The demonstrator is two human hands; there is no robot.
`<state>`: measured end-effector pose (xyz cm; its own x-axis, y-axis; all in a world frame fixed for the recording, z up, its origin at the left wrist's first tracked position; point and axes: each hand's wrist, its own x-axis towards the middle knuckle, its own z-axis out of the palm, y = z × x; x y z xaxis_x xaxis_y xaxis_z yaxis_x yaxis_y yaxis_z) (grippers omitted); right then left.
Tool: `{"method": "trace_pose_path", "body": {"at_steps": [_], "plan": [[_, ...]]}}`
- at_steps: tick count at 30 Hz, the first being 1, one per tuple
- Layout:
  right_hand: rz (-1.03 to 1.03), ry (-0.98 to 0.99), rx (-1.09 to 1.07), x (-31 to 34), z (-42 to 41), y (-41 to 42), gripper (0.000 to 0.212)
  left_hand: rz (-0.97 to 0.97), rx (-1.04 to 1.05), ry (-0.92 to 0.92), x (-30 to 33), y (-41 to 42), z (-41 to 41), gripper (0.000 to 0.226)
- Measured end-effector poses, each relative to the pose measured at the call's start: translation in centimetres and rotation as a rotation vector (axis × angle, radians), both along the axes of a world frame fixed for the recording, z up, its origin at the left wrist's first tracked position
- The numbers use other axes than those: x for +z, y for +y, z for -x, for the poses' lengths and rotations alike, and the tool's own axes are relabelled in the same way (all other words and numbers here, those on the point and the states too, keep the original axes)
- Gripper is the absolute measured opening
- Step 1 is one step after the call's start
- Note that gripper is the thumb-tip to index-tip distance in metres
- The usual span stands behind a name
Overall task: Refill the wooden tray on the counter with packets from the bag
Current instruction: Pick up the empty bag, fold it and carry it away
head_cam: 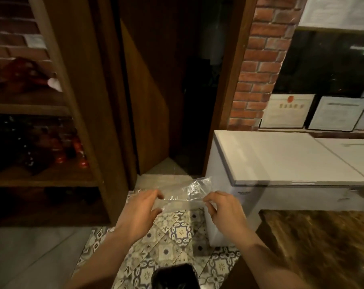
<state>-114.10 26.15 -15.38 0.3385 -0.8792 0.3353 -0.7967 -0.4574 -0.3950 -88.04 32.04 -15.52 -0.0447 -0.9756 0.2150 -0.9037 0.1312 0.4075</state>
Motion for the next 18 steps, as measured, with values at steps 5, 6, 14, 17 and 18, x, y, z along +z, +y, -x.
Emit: {"method": "trace_pose_path", "body": {"at_steps": [5, 6, 14, 17, 18], "plan": [[-0.102, 0.009, 0.008, -4.2, 0.5, 1.4, 0.017, -0.077, 0.007, -0.020, -4.4, 1.6, 0.5, 0.033], [-0.117, 0.003, 0.009, -4.9, 0.5, 1.6, 0.016, -0.095, 0.001, -0.014, -5.1, 1.7, 0.6, 0.033], [-0.243, 0.100, 0.009, -11.6, -0.1, 1.8, 0.015, -0.273, 0.035, -0.023, -11.8, 1.4, -0.4, 0.031], [-0.306, 0.125, -0.028, -14.1, -0.1, 2.1, 0.014, -0.296, 0.017, -0.033, -13.8, 1.2, -0.8, 0.031], [-0.322, 0.136, -0.046, -14.7, -0.1, 2.3, 0.016, -0.304, 0.019, -0.026, -14.4, 1.3, -1.1, 0.031]]}}
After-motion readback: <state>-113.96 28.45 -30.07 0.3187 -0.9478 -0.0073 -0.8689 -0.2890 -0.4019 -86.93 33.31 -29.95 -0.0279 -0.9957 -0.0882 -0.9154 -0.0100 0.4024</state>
